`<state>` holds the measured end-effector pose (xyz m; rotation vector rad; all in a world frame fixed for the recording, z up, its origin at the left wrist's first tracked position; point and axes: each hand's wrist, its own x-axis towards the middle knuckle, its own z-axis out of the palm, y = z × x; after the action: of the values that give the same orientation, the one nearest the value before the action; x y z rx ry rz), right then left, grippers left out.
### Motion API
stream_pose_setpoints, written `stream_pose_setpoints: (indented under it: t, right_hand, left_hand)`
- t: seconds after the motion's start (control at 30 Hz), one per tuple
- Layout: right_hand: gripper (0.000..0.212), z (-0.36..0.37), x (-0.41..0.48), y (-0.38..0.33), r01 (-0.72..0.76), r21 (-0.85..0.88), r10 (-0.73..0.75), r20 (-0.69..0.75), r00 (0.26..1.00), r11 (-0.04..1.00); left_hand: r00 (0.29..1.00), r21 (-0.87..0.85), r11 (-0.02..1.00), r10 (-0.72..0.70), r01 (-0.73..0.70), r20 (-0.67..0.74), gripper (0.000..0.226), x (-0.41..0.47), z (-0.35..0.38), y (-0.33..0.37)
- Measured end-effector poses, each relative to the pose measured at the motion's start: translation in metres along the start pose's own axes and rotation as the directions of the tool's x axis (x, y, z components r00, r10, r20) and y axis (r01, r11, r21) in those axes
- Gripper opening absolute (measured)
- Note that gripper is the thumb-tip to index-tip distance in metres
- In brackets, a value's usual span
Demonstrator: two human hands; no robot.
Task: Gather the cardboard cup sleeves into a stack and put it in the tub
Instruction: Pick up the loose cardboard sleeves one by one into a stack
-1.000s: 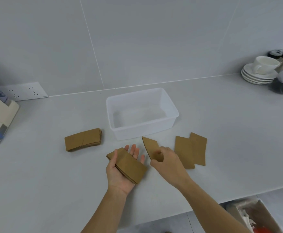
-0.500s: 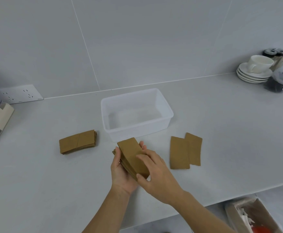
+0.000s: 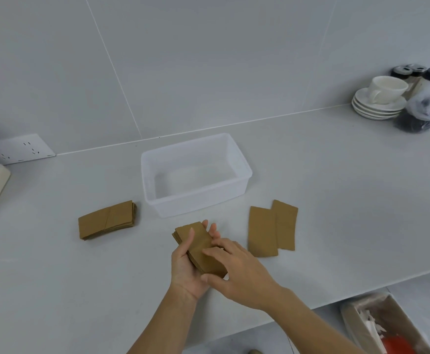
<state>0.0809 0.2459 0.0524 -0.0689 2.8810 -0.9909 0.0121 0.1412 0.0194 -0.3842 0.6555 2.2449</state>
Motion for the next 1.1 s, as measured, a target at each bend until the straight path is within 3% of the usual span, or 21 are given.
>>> stream_pose_setpoints:
  t: [0.13, 0.2, 0.3, 0.43, 0.57, 0.73, 1.1]
  right_hand:
    - [0.049, -0.013, 0.001, 0.007, -0.052, 0.035, 0.050, 0.047, 0.998, 0.998]
    - [0.045, -0.018, 0.001, 0.011, -0.126, 0.091, 0.133, -0.081, 0.988, 0.988]
    - [0.044, -0.021, 0.004, 0.021, -0.272, 0.084, 0.284, -0.327, 0.901, 0.959]
    - [0.058, -0.021, 0.009, 0.037, -0.484, 0.026, 0.448, -0.423, 0.787, 0.875]
    - [0.083, -0.011, 0.011, 0.049, -0.603, -0.006, 0.559, -0.368, 0.743, 0.798]
    - [0.089, 0.000, 0.012, 0.053, -0.617, -0.029, 0.568, -0.361, 0.740, 0.786]
    - [0.073, -0.001, 0.014, 0.047, -0.589, 0.024, 0.555, -0.367, 0.746, 0.808]
  left_hand:
    - [0.996, 0.022, 1.000, 0.001, 0.001, -0.091, 0.037, 0.003, 0.007, -0.005]
    - [0.993, 0.007, 1.000, 0.015, -0.014, -0.116, 0.034, 0.005, 0.010, -0.006]
    - [0.988, -0.019, 0.998, 0.056, -0.059, -0.145, 0.031, 0.008, 0.010, -0.006]
    - [0.979, -0.030, 0.995, 0.090, -0.097, -0.181, 0.027, 0.007, 0.009, -0.008]
    - [0.978, -0.026, 0.995, 0.089, -0.096, -0.189, 0.027, 0.004, 0.008, -0.009]
    - [0.982, -0.031, 0.996, 0.080, -0.086, -0.171, 0.029, 0.002, 0.005, -0.009]
    - [0.984, -0.068, 0.994, 0.071, -0.083, -0.161, 0.037, -0.004, 0.002, -0.008]
